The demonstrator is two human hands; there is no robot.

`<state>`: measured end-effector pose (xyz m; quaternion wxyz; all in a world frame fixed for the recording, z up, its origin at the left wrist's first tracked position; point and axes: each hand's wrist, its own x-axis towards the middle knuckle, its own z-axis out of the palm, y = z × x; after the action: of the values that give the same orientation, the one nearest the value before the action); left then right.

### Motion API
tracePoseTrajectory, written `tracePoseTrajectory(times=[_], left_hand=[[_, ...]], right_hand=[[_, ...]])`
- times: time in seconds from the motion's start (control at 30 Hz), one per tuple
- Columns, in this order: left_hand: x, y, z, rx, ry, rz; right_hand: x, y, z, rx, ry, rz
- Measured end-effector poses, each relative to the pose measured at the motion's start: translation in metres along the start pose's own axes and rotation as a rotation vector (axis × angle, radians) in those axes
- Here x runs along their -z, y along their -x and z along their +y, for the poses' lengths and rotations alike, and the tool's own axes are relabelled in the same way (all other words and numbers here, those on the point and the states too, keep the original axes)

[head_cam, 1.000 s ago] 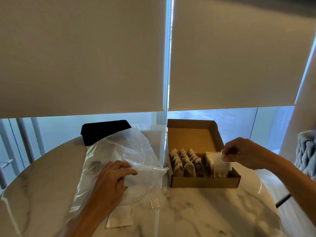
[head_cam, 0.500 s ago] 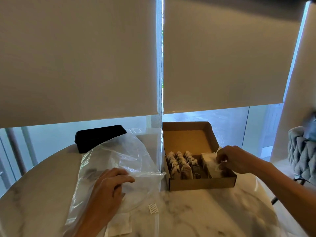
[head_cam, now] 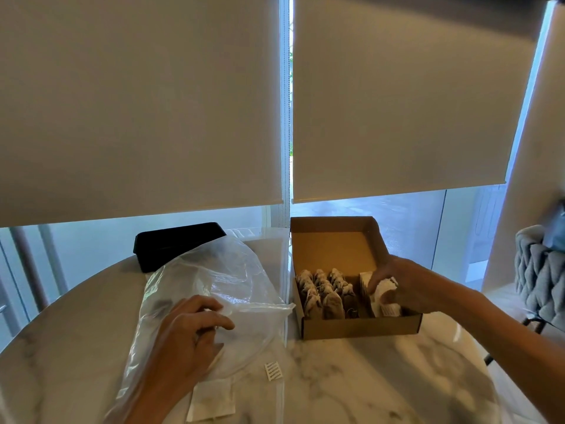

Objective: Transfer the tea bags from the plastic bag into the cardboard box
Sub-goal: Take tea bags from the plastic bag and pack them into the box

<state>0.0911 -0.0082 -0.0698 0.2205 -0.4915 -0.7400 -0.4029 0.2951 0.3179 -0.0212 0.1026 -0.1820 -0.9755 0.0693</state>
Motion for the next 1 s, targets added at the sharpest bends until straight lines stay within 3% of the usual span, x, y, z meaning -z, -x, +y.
tracePoseTrajectory(times=[0.13,0.27,0.53,0.83,1.0], left_hand=[[-0.001,0.003,0.000,0.014,0.006,-0.007],[0.000,0.003,-0.002,0.019,-0.002,-0.010],[0.001,0.003,0.000,0.009,0.000,-0.021],[0.003,0.003,0.003,0.018,0.017,-0.023],[0.002,0.003,0.003,0.008,0.006,-0.028]], right_hand=[[-0.007,-0.008,-0.003,0.094,0.257,-0.228],[-0.009,-0.014,0.004,0.078,0.304,-0.304],[-0.012,-0.019,0.011,0.070,0.197,-0.150],[-0.012,-0.017,0.007,0.073,0.276,-0.247],[-0.012,-0.020,0.011,0.098,0.250,-0.199]])
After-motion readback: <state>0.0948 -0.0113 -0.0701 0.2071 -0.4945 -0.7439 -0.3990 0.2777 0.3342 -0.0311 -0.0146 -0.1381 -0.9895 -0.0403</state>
